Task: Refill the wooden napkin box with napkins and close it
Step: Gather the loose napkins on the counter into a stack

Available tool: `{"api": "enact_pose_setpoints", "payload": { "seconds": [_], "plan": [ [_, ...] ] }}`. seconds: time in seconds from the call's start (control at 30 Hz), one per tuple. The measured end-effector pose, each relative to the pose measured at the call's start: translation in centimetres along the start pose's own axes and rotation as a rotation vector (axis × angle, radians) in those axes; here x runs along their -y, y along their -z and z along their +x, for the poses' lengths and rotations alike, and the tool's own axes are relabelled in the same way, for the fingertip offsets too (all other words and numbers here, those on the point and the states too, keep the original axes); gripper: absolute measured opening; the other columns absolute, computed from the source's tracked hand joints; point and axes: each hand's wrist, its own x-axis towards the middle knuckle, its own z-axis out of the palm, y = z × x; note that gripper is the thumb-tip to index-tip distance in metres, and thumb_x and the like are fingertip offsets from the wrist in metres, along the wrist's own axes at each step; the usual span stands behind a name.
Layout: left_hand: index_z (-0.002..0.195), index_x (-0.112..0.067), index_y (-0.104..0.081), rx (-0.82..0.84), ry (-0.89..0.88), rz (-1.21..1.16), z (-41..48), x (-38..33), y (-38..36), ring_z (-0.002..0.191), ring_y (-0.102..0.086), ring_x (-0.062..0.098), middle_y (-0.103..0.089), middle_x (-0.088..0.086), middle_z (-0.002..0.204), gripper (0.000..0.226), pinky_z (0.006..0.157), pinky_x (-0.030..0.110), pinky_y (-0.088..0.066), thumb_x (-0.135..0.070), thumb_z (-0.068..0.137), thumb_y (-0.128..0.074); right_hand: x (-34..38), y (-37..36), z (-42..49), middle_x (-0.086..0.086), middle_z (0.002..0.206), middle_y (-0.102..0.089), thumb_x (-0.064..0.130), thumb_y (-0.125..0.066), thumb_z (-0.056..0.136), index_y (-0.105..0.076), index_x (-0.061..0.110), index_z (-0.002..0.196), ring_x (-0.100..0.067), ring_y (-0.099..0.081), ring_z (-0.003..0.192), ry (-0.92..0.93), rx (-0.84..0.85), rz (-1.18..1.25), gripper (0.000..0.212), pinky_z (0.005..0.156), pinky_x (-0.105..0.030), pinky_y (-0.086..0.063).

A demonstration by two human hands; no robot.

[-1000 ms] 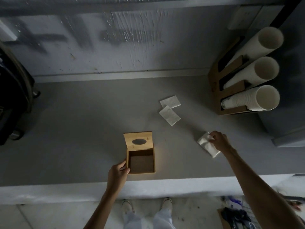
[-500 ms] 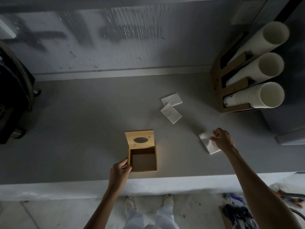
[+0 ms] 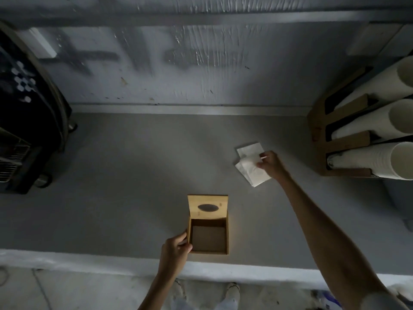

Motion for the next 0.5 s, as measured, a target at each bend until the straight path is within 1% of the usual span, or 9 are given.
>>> {"api": "enact_pose_setpoints", "payload": {
  "seconds": [0.07, 0.13, 0.27, 0.33, 0.4, 0.43, 0.5],
  "plan": [
    [0.129, -0.007, -0.056, -0.003, 0.018, -0.016, 0.2, 0.1, 0.0, 0.098, -0.069, 0.014, -0.070, 0.009, 0.117, 0.048, 0.088, 0.027, -0.055, -0.009, 0.082, -0.066, -0.3, -2.1, 1.6, -0.026, 0.106, -0.068, 0.001, -0.074, 0.073, -0.064, 0.003, 0.106, -0.037, -0.065, 0.098, -0.026, -0.002, -0.130, 0.034, 0.082, -0.040, -0.049],
    [0.129, -0.007, -0.056, 0.001, 0.029, -0.034, 0.3, 0.2, 0.0, 0.100, -0.068, 0.012, -0.069, 0.007, 0.119, 0.049, 0.089, 0.026, -0.054, -0.009, 0.082, -0.065, -0.6, -3.1, 1.9, -0.023, 0.108, -0.068, 0.007, -0.072, 0.075, -0.065, 0.002, 0.107, -0.036, -0.063, 0.102, -0.030, -0.005, -0.228, 0.033, 0.081, -0.034, -0.047],
    [0.130, -0.007, -0.054, 0.017, 0.050, -0.091, 0.3, 0.4, 0.0, 0.098, -0.067, 0.009, -0.067, 0.006, 0.121, 0.050, 0.092, 0.030, -0.054, -0.007, 0.082, -0.065, -0.8, -3.3, 1.5, -0.022, 0.109, -0.067, 0.013, -0.074, 0.077, -0.064, 0.001, 0.109, -0.037, -0.061, 0.103, -0.013, -0.021, -0.296, 0.035, 0.082, -0.035, -0.046],
    [0.132, -0.008, -0.052, 0.029, 0.043, -0.098, 0.4, 0.6, 0.1, 0.100, -0.067, 0.008, -0.065, 0.006, 0.125, 0.052, 0.094, 0.031, -0.054, -0.009, 0.082, -0.066, -0.9, -3.2, 1.5, -0.019, 0.110, -0.067, 0.020, -0.076, 0.076, -0.063, 0.004, 0.111, -0.036, -0.061, 0.103, -0.005, -0.014, -0.345, 0.041, 0.083, -0.036, -0.047],
    [0.133, -0.008, -0.051, 0.039, 0.036, -0.095, 0.5, 0.8, 0.2, 0.102, -0.067, 0.007, -0.064, 0.008, 0.127, 0.053, 0.094, 0.031, -0.054, -0.010, 0.082, -0.067, -0.7, -3.3, 1.2, -0.016, 0.118, -0.064, 0.033, -0.076, 0.075, -0.060, 0.014, 0.117, -0.036, -0.059, 0.109, -0.022, -0.008, -0.439, 0.048, 0.086, -0.038, -0.047],
    [0.133, -0.007, -0.051, 0.042, 0.041, -0.098, 0.6, 0.8, 0.2, 0.102, -0.067, 0.007, -0.064, 0.008, 0.128, 0.053, 0.093, 0.030, -0.054, -0.010, 0.082, -0.067, -0.7, -3.5, 1.0, -0.015, 0.122, -0.063, 0.039, -0.075, 0.075, -0.058, 0.017, 0.118, -0.037, -0.057, 0.113, -0.036, -0.016, -0.479, 0.051, 0.087, -0.039, -0.047],
    [0.133, -0.005, -0.050, 0.045, 0.053, -0.103, 0.7, 0.9, 0.1, 0.101, -0.067, 0.008, -0.063, 0.009, 0.127, 0.053, 0.092, 0.026, -0.054, -0.009, 0.083, -0.067, -0.4, -3.8, 0.8, -0.016, 0.127, -0.059, 0.044, -0.073, 0.076, -0.057, 0.019, 0.122, -0.038, -0.053, 0.119, -0.080, -0.016, -0.515, 0.054, 0.092, -0.041, -0.045]
  ]
}}
